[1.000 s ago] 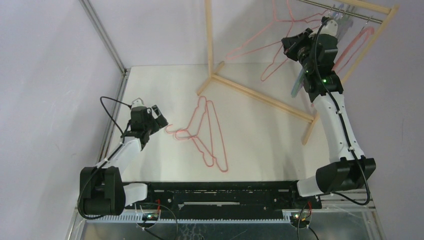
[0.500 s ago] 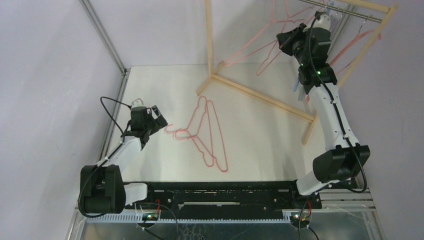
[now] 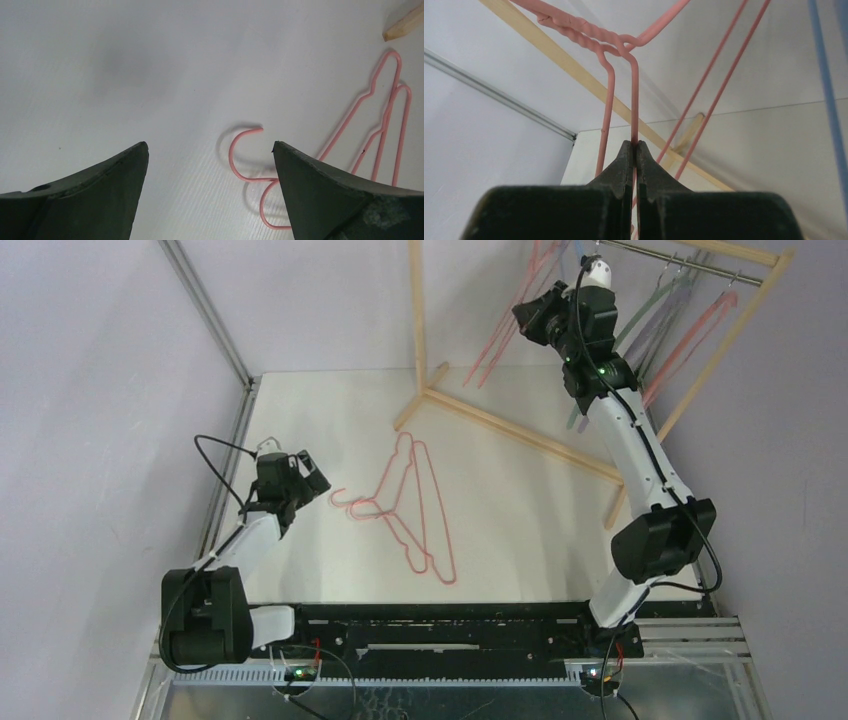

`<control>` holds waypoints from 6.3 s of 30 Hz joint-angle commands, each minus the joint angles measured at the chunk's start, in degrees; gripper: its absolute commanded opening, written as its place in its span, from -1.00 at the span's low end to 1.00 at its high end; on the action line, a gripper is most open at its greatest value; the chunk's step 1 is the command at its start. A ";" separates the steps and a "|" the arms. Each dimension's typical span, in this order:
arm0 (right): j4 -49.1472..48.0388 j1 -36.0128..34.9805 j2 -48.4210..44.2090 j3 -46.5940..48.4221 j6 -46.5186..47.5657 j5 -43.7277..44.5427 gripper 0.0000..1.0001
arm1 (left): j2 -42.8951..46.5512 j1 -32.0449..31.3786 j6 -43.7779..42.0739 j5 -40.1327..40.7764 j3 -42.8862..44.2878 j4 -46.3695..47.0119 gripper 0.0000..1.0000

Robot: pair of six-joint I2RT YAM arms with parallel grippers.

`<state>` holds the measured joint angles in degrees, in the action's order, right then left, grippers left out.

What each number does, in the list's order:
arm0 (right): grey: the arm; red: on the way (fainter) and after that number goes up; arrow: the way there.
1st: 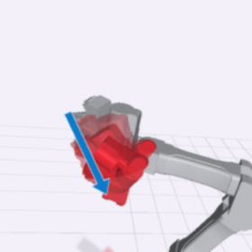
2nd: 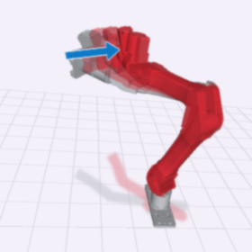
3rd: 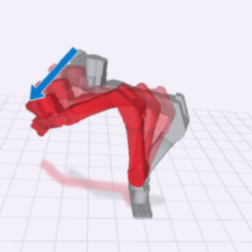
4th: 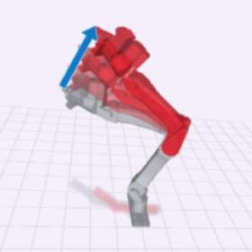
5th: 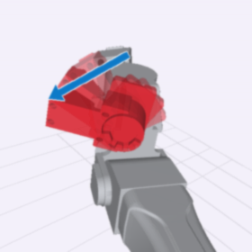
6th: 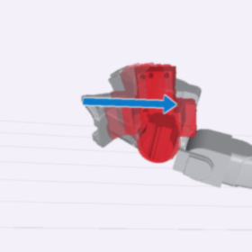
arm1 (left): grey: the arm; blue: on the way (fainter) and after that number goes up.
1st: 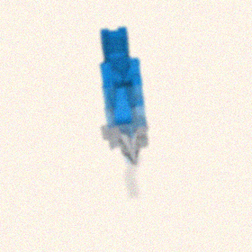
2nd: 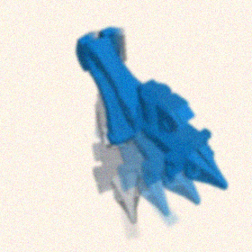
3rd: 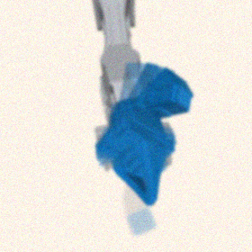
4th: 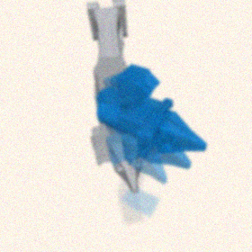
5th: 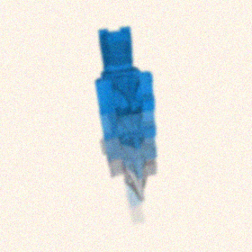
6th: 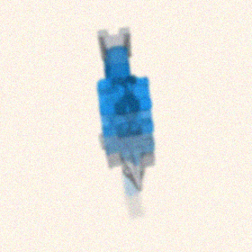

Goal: Organize the hangers

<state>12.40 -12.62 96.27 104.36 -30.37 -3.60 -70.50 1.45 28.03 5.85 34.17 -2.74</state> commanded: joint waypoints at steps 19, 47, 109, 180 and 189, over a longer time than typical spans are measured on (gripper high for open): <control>7.02 -3.10 3.07 6.32 2.20 9.35 -0.25 | -0.05 1.94 -0.27 -0.50 1.51 3.01 0.99; 6.20 1.84 -10.84 -4.36 8.07 11.81 0.55 | 3.79 1.93 -0.17 -1.15 0.37 1.85 0.98; 18.09 -41.54 3.46 -19.82 27.90 -3.88 0.17 | 2.11 1.89 3.08 -1.60 0.91 3.31 0.97; 13.57 -41.40 9.41 -36.95 22.18 -2.85 -1.00 | 3.38 2.04 3.27 -1.47 -1.65 3.82 0.97; 19.79 -36.47 -5.44 -30.54 17.89 -7.88 -1.00 | 6.66 2.12 3.22 -0.80 -1.05 2.43 0.97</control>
<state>30.52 -51.05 98.85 68.99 -10.00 -9.82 -67.22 3.18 30.65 4.29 31.90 -0.73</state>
